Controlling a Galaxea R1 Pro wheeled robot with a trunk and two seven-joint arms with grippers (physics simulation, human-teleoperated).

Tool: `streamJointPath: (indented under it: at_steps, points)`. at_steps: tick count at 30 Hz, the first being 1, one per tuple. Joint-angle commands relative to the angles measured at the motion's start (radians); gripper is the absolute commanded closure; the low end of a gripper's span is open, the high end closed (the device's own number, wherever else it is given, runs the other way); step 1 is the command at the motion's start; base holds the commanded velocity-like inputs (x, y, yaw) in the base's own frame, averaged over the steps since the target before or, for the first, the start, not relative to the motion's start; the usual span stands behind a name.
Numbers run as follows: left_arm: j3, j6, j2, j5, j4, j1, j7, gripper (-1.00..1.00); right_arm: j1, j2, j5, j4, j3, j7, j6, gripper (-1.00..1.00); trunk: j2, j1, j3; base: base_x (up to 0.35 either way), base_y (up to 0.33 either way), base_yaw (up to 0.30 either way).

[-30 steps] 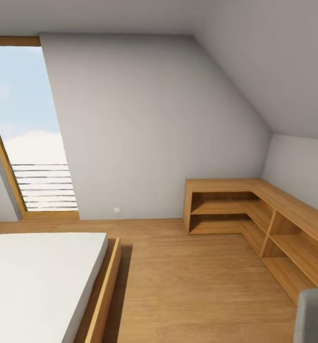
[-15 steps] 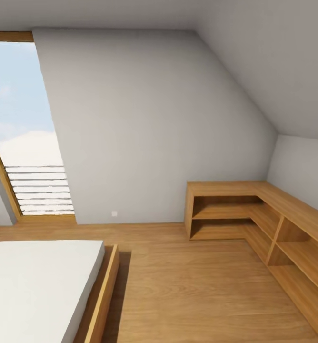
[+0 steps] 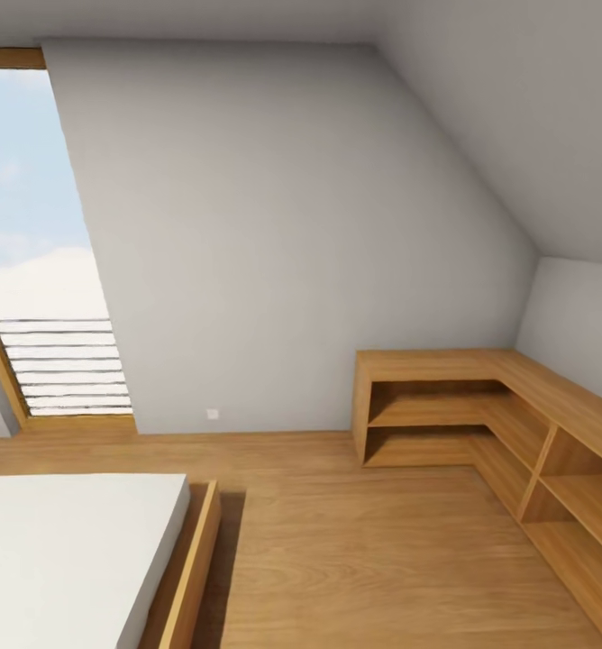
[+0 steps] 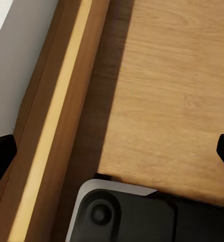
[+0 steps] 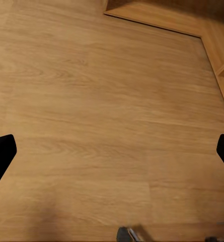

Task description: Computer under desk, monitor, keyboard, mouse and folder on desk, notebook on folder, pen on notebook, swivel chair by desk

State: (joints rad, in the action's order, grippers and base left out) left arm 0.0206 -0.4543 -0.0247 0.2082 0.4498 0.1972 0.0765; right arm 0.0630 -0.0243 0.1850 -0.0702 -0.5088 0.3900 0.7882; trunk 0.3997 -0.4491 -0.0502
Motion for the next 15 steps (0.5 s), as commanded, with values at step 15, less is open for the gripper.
streamJointPath:
  at_steps: [15]
  points:
    - [0.002,-0.001,0.000,0.002,0.001,0.001,0.005,-1.00,0.000,0.000,0.008,0.000,-0.008,0.003,0.002,-1.00,0.000,-0.001,0.000,0.320,0.000,0.000]
